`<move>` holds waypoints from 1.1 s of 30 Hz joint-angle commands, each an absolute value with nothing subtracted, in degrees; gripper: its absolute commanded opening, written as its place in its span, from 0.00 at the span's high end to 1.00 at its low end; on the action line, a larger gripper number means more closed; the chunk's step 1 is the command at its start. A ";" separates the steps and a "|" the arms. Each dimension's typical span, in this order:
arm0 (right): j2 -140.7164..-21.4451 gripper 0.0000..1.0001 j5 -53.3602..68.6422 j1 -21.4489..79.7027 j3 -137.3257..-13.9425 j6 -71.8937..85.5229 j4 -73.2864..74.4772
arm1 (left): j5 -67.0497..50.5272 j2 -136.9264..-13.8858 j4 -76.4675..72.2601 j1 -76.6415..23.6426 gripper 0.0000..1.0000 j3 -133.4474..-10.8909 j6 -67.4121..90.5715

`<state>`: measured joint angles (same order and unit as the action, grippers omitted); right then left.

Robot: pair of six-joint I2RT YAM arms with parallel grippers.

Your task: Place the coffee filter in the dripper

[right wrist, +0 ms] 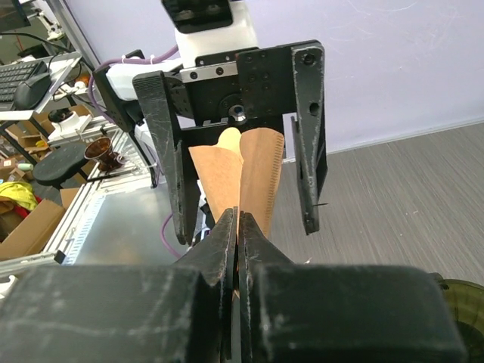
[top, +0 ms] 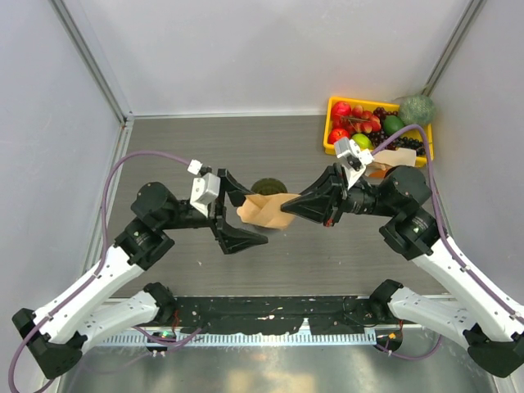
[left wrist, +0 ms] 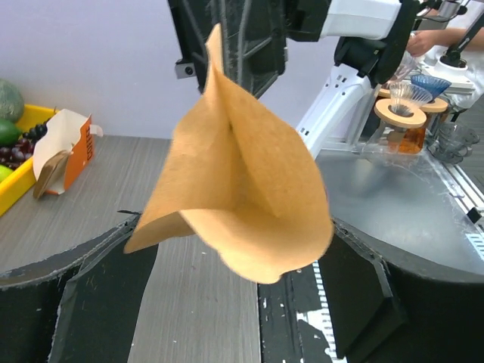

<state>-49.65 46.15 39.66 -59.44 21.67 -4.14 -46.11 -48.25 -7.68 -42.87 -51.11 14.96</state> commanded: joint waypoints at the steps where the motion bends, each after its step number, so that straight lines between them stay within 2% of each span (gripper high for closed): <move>1: -49.66 0.95 45.62 39.03 -59.33 23.55 -8.61 | -46.50 -47.20 -11.51 -43.33 0.12 -52.91 16.52; 3: -49.57 0.95 45.79 38.76 -59.41 23.38 -8.09 | -46.84 -46.85 -11.60 -43.33 0.23 -52.82 16.61; 6: -49.39 0.95 45.79 38.41 -59.50 23.55 -7.74 | -46.67 -46.50 -11.69 -43.33 0.45 -52.65 17.22; 8: -49.22 0.94 45.97 37.97 -59.68 23.47 -7.47 | -46.32 -46.06 -11.78 -43.07 0.54 -52.30 17.31; 14: -48.52 0.95 46.23 36.65 -59.50 23.38 -6.59 | -44.47 -44.91 -11.60 -41.66 0.56 -51.24 19.34; 15: -48.52 0.95 46.23 36.48 -59.50 23.47 -6.59 | -44.39 -45.00 -11.60 -41.66 0.53 -51.07 19.42; 17: -48.60 0.95 46.14 36.30 -59.24 24.08 -7.55 | -43.60 -45.00 -11.60 -41.75 0.22 -50.98 20.12; 18: -48.60 0.95 46.14 36.30 -59.15 24.69 -8.69 | -42.81 -45.09 -11.78 -41.84 0.03 -50.80 20.47; 27: -49.83 0.95 47.20 36.21 -57.39 27.95 -11.87 | -36.48 -47.19 -12.48 -43.07 0.01 -51.94 20.21; 31: -49.92 0.95 47.28 36.30 -56.87 28.30 -12.39 | -38.92 -47.72 -13.62 -43.59 0.01 -53.08 19.52; 33: -49.83 0.95 47.28 36.30 -56.69 28.30 -12.83 | -39.37 -47.72 -13.36 -43.59 0.08 -53.52 19.42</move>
<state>-50.00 46.68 36.51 -56.60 27.18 -8.97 -38.83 -47.92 -9.67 -43.11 -50.98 20.27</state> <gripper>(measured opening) 0.058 0.971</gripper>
